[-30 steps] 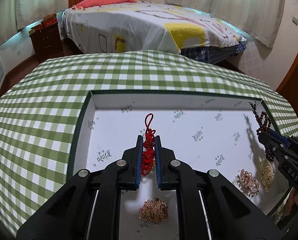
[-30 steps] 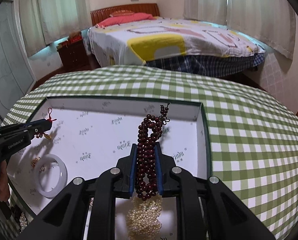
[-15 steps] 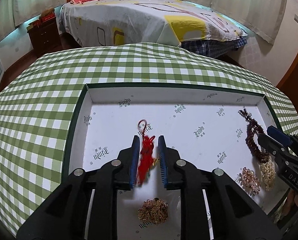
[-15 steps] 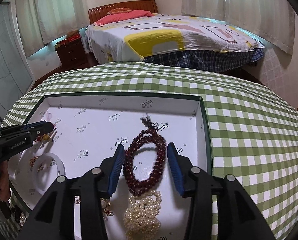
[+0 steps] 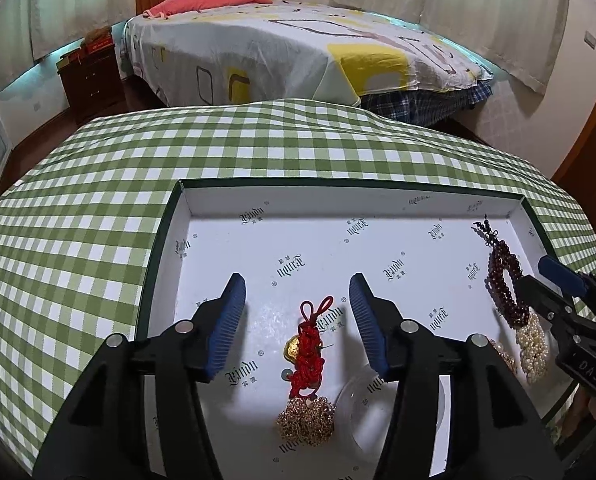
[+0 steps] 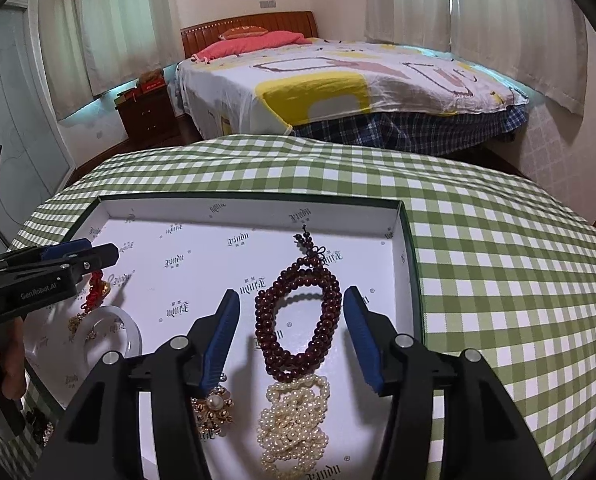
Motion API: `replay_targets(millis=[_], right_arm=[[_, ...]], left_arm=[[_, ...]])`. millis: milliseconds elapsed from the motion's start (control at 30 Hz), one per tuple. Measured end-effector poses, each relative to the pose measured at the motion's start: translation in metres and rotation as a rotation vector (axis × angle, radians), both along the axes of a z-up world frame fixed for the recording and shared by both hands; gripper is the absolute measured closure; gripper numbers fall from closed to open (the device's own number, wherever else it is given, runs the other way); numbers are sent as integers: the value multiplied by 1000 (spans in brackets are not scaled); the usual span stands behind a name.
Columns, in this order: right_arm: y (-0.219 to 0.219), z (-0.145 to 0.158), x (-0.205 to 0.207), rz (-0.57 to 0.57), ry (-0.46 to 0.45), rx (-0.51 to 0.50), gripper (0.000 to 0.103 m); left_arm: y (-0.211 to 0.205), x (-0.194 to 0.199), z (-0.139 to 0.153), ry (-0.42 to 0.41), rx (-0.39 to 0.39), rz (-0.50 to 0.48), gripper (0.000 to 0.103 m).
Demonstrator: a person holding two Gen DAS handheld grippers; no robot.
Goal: Organize jewelry
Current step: 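Withdraw both open grippers from the box back over the table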
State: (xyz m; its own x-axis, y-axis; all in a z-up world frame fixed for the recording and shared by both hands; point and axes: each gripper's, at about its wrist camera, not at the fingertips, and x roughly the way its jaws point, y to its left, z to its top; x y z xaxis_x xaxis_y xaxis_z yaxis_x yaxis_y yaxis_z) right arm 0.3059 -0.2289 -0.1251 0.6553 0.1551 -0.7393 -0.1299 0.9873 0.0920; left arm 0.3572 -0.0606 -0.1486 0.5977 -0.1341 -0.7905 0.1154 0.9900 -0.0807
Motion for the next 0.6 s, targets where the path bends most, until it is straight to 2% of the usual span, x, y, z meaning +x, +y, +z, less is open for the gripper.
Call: replay_targets(millis=[67,300,600], right_arm=[[0,2,-1,-3,-10,-1,49],[0,10,-10,-18,-42,-9,43],[4,24,-33,-35,-85,-6,40]], left_arm=[[1,-4,2,-15,-4,-2,43],[5,-21,14,-69,-14,1,36],[18,-66,43,-188,-14,5,34]])
